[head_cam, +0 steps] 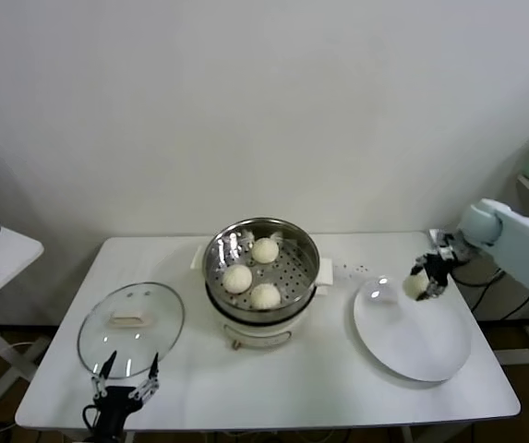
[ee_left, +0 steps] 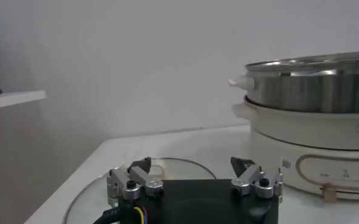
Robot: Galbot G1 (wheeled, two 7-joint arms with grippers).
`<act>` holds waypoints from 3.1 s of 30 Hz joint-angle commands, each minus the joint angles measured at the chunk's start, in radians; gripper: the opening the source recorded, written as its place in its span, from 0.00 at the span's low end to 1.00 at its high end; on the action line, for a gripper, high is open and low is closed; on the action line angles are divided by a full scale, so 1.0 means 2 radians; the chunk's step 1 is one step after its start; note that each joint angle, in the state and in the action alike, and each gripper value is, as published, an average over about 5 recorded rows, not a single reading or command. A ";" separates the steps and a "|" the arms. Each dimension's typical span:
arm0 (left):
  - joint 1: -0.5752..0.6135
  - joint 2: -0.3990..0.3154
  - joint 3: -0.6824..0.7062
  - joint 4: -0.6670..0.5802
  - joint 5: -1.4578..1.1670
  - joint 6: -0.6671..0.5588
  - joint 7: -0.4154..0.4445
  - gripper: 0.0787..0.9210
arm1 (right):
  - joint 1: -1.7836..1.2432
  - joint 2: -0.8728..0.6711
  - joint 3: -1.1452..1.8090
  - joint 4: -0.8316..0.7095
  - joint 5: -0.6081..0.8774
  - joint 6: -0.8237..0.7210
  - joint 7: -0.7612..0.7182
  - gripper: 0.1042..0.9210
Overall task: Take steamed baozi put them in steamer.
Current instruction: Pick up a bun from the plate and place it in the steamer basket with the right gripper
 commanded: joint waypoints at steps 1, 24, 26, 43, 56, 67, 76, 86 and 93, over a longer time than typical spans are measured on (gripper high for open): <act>0.002 -0.002 0.006 -0.012 0.002 0.013 -0.001 0.88 | 0.229 0.116 -0.211 -0.028 0.301 -0.039 0.003 0.68; -0.004 -0.016 0.036 -0.033 0.044 0.022 -0.006 0.88 | 0.245 0.289 -0.307 0.030 0.458 -0.094 0.053 0.68; -0.003 -0.016 0.036 -0.034 0.043 0.022 -0.006 0.88 | 0.234 0.295 -0.310 0.026 0.456 -0.095 0.056 0.68; 0.007 -0.014 0.028 -0.036 0.027 0.015 -0.007 0.88 | 0.164 0.307 -0.320 0.009 0.419 -0.096 0.075 0.68; 0.004 -0.015 0.031 -0.033 0.027 0.016 -0.007 0.88 | 0.163 0.292 -0.325 0.013 0.402 -0.095 0.076 0.68; 0.004 -0.018 0.035 -0.033 0.030 0.016 -0.007 0.88 | 0.167 0.285 -0.326 0.019 0.397 -0.096 0.079 0.68; 0.003 -0.019 0.038 -0.035 0.032 0.017 -0.007 0.88 | 0.167 0.284 -0.323 0.019 0.399 -0.095 0.087 0.68; 0.003 -0.019 0.037 -0.031 0.032 0.015 -0.008 0.88 | 0.171 0.285 -0.318 0.019 0.402 -0.094 0.081 0.87; -0.004 -0.022 0.037 -0.034 0.030 0.019 -0.007 0.88 | 0.186 0.282 -0.297 0.022 0.414 -0.092 0.078 0.88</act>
